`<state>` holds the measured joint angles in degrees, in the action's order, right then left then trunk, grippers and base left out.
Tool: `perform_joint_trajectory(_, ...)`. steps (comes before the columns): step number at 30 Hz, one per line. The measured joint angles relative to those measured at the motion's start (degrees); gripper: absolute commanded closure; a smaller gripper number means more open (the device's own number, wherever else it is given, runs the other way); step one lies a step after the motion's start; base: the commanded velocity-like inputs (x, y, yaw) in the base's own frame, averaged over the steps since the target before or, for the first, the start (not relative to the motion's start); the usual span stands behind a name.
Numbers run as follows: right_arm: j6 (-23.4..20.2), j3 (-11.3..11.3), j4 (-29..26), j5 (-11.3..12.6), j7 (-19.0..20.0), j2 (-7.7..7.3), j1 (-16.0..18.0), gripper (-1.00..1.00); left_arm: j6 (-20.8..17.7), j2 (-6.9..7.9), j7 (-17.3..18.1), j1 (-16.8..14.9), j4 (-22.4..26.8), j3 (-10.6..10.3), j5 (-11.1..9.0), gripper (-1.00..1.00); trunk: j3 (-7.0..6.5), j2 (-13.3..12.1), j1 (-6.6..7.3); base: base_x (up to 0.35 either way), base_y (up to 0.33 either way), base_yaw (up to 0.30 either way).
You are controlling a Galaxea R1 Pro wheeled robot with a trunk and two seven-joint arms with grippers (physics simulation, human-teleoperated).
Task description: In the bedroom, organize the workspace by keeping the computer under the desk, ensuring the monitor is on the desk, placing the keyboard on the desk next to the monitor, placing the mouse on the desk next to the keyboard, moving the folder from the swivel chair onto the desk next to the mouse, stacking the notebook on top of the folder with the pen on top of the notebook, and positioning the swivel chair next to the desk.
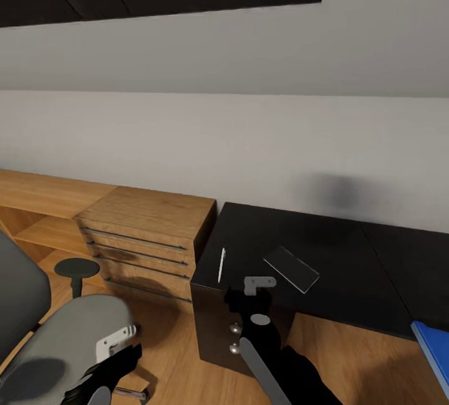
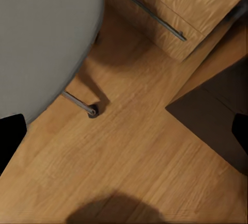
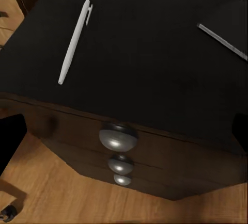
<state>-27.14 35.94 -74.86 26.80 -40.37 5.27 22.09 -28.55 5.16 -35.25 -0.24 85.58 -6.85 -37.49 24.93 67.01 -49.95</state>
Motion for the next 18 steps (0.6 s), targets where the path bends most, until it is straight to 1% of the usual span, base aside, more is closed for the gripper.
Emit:
perform_joint_trajectory(1,-0.1,-0.3,-0.3,-0.3,-0.3,0.00,-0.1,-1.00,0.0,-0.32,0.0,0.3,0.3,0.0,0.0,-1.00,0.00,0.0,0.00,0.000,0.000,0.000)
perform_joint_trajectory(4,-0.1,-0.4,-1.3,-0.4,-1.3,0.04,-0.1,-1.00,0.0,-1.29,0.0,0.8,1.3,0.0,0.0,-1.00,0.00,0.0,0.00,0.000,0.000,0.000)
perform_joint_trajectory(6,-0.1,-0.4,-1.9,-0.4,-1.4,0.06,-0.1,-1.00,0.0,-1.66,0.0,0.9,1.6,0.0,0.0,-1.00,0.00,0.0,0.00,0.000,0.000,0.000)
perform_joint_trajectory(9,0.1,-0.6,-2.9,-0.1,-2.0,-0.91,0.0,-1.00,-0.1,-2.20,0.0,1.6,2.6,0.2,0.0,-1.00,0.00,0.0,0.00,0.000,0.000,0.000)
perform_joint_trajectory(17,0.2,-0.7,-5.5,0.2,-2.2,-3.48,0.0,-1.00,-0.2,-2.30,-0.1,1.8,3.5,0.2,0.0,-1.00,0.00,0.0,0.00,0.000,0.000,0.000)
perform_joint_trajectory(18,0.2,-0.7,-5.6,0.2,-2.2,-3.63,0.0,-1.00,-0.2,-2.30,-0.1,1.8,3.5,0.2,0.0,-1.00,0.00,0.0,0.00,0.000,0.000,0.000)
